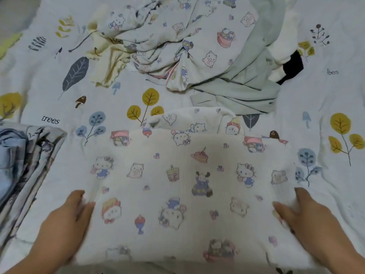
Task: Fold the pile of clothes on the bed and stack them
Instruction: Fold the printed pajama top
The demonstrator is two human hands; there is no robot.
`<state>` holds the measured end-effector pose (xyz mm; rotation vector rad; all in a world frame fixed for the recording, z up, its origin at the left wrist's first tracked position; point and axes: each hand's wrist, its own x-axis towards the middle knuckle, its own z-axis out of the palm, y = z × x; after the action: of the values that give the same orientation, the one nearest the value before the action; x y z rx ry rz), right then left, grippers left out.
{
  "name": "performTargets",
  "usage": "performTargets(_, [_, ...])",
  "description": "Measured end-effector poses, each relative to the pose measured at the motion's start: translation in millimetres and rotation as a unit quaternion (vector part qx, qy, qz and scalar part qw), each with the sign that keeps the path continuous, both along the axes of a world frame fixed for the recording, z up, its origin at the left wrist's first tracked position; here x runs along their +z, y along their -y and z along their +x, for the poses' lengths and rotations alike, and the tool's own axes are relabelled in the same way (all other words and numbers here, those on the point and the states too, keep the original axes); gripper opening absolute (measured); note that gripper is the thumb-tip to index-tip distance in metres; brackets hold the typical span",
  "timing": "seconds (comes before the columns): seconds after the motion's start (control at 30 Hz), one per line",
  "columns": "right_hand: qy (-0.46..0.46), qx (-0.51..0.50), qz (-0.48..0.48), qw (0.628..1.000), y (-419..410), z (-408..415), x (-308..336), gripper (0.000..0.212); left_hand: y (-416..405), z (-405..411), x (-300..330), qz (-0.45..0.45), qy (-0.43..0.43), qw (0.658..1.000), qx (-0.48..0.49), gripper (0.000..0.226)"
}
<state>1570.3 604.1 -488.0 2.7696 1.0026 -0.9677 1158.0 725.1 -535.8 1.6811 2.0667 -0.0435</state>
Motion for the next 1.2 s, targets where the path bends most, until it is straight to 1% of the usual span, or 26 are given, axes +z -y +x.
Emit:
performTargets(0.03, [0.004,0.015,-0.032,0.999,0,-1,-4,0.037,4,2,-3,-0.036,0.003,0.999,0.004,0.023])
performTargets(0.07, [0.016,0.015,-0.047,0.999,-2,-1,-7,0.046,4,6,-3,-0.052,-0.002,0.999,0.001,0.020])
performTargets(0.1, [0.039,0.004,-0.030,0.999,-8,0,-9,0.059,1,12,-1,-0.038,-0.016,0.999,-0.009,0.020])
performTargets(0.17, [0.125,0.002,0.049,0.991,-24,4,-10,0.079,-15,29,6,0.066,-0.049,0.994,-0.070,0.029])
performTargets(0.2, [0.161,0.026,0.092,0.982,-35,5,-9,0.081,-26,43,13,0.125,-0.051,0.984,-0.120,0.033])
performTargets(0.23, [0.174,0.055,0.132,0.974,-46,4,-10,0.077,-38,58,21,0.169,-0.044,0.969,-0.174,0.035])
performTargets(0.3, [0.163,0.117,0.177,0.963,-73,-1,-14,0.067,-62,88,28,0.217,-0.014,0.934,-0.284,0.041])
performTargets(0.37, [0.149,0.189,0.155,0.958,-101,-10,-23,0.061,-82,115,28,0.224,-0.009,0.902,-0.368,0.037])
performTargets(0.43, [0.140,0.250,0.095,0.953,-123,-19,-29,0.059,-96,136,22,0.177,-0.044,0.894,-0.409,0.035])
performTargets(0.5, [0.111,0.269,0.023,0.956,-137,-23,-33,0.055,-109,147,17,0.099,-0.114,0.897,-0.416,0.045])
performTargets(0.57, [0.078,0.286,-0.026,0.955,-142,-22,-30,0.042,-120,150,15,0.071,-0.158,0.879,-0.443,0.032])
performTargets(0.6, [0.085,0.305,-0.018,0.948,-143,-20,-28,0.029,-124,149,17,0.067,-0.158,0.871,-0.460,0.022])
performTargets(0.63, [0.099,0.314,0.009,0.944,-142,-17,-25,0.017,-127,147,20,0.071,-0.129,0.870,-0.470,0.013])
performTargets(0.67, [0.126,0.316,0.057,0.939,-141,-14,-25,0.017,-130,143,23,0.087,-0.074,0.874,-0.473,0.006])
performTargets(0.73, [0.168,0.272,0.184,0.929,-141,-9,-23,0.024,-132,133,24,0.166,0.051,0.878,-0.447,0.012])
performTargets(0.77, [0.171,0.236,0.239,0.927,-143,-8,-23,0.023,-132,131,25,0.210,0.094,0.880,-0.416,0.013])
performTargets(0.8, [0.173,0.213,0.261,0.926,-146,-7,-26,0.019,-132,131,25,0.242,0.112,0.887,-0.378,0.014])
performTargets(0.83, [0.171,0.201,0.245,0.933,-151,-6,-30,0.023,-133,133,22,0.251,0.102,0.900,-0.343,0.017])
performTargets(0.87, [0.162,0.200,0.197,0.946,-156,-6,-34,0.041,-134,137,18,0.227,0.074,0.920,-0.310,0.028])
performTargets(0.9, [0.134,0.207,0.147,0.958,-161,-7,-38,0.060,-138,141,13,0.172,0.037,0.939,-0.297,0.047])
performTargets(0.93, [0.098,0.210,0.122,0.965,-165,-8,-40,0.071,-141,146,8,0.113,0.005,0.948,-0.297,0.061])
performTargets(0.97, [0.061,0.208,0.115,0.969,-168,-9,-42,0.073,-145,150,3,0.073,-0.014,0.952,-0.298,0.063])
performTargets(1.03, [0.012,0.188,0.128,0.974,-171,-8,-45,0.058,-151,155,-1,0.025,0.015,0.959,-0.280,0.043])
performTargets(1.1, [-0.042,0.155,0.152,0.975,-174,-3,-39,0.033,-158,153,-2,0.001,0.078,0.961,-0.265,0.025])
performTargets(1.17, [-0.099,0.135,0.175,0.970,-176,9,-27,0.003,-167,147,3,-0.021,0.121,0.957,-0.263,0.025])
performTargets(1.2, [-0.127,0.131,0.177,0.967,-178,15,-20,0.015,-171,142,7,-0.040,0.148,0.956,-0.252,0.032])
